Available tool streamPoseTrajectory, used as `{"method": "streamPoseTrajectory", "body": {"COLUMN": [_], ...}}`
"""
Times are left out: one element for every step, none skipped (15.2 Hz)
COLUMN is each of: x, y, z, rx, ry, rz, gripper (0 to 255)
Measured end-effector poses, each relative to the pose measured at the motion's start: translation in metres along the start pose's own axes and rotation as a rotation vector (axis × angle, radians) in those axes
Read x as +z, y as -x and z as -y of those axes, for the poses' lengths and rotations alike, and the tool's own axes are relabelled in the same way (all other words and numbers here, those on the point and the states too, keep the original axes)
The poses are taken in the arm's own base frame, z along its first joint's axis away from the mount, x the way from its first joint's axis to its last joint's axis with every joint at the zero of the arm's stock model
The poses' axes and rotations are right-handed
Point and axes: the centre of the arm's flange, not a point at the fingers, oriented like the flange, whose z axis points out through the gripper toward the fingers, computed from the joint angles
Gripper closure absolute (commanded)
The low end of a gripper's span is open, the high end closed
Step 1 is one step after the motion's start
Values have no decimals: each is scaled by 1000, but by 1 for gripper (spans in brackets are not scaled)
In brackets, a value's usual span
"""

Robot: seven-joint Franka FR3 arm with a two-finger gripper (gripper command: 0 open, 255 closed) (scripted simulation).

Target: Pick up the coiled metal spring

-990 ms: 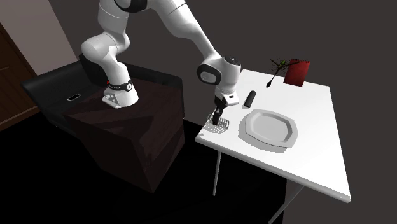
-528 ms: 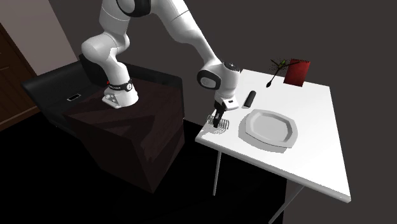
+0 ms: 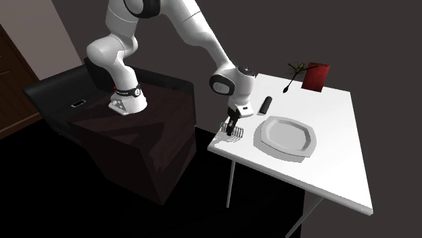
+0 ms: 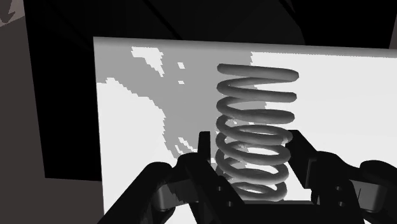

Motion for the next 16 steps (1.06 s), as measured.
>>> {"method": "streamPoseTrajectory", "body": {"x": [-3, -7, -10, -15, -20, -25, -30, -35, -40, -45, -51, -57, -62, -67, -72, -76], "y": [0, 0, 1, 1, 2, 3, 4, 3, 3, 4, 6, 7, 8, 9, 9, 8], "z": [1, 1, 2, 2, 1, 2, 1, 2, 2, 1, 1, 1, 2, 2, 2, 3], "rx": [-1, -1, -1, -2, -2, -1, -2, -2, -2, -2, -2, -1, -2, -2, -2, -2], "ry": [0, -1, -1, -1, -1, -1, -1, -1, -1, -1, -1, -1, -1, -1, -1, -1], "rz": [0, 0, 0, 0, 0, 0, 0, 0, 0, 0, 0, 0, 0, 0, 0, 0], "gripper": [255, 255, 255, 255, 255, 255, 255, 255, 255, 255, 255, 255, 255, 255, 255, 255]}}
